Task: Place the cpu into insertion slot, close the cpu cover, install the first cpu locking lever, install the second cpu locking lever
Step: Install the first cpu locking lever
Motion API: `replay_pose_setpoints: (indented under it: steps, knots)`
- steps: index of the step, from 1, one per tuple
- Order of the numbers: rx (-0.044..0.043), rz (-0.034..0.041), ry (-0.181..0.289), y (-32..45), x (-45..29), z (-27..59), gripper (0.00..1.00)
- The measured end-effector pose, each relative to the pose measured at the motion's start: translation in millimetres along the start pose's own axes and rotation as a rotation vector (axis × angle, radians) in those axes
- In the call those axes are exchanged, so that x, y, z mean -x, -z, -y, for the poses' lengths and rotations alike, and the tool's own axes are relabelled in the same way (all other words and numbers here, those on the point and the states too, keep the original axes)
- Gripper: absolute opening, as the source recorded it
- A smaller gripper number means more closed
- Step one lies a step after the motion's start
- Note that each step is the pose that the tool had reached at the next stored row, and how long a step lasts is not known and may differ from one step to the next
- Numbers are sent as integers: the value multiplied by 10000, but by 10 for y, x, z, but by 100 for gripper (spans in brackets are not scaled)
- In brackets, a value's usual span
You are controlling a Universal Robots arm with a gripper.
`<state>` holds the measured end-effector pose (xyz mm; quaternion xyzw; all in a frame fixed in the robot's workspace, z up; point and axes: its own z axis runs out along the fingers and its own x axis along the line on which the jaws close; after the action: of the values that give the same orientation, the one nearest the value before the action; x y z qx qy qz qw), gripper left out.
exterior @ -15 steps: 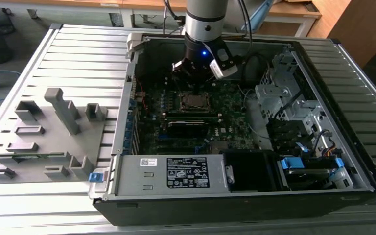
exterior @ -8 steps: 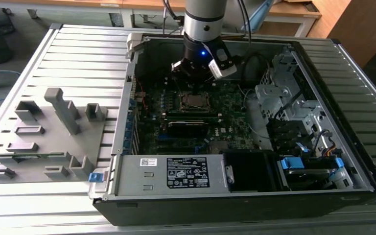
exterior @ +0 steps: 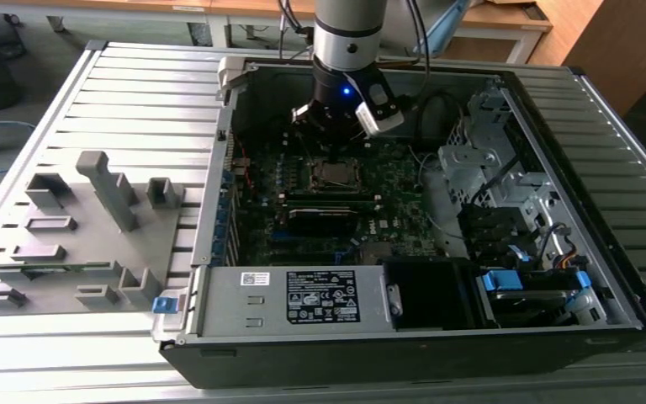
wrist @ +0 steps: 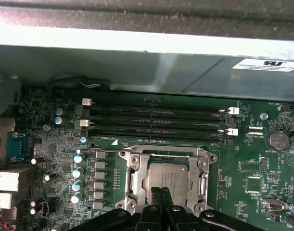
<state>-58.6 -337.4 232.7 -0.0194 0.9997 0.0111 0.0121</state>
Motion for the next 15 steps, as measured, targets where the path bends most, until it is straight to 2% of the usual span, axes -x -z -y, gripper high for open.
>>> replay_pose_setpoints:
  steps: [15]
  knots:
    - [-2,-2,0,8,-16,0,11]
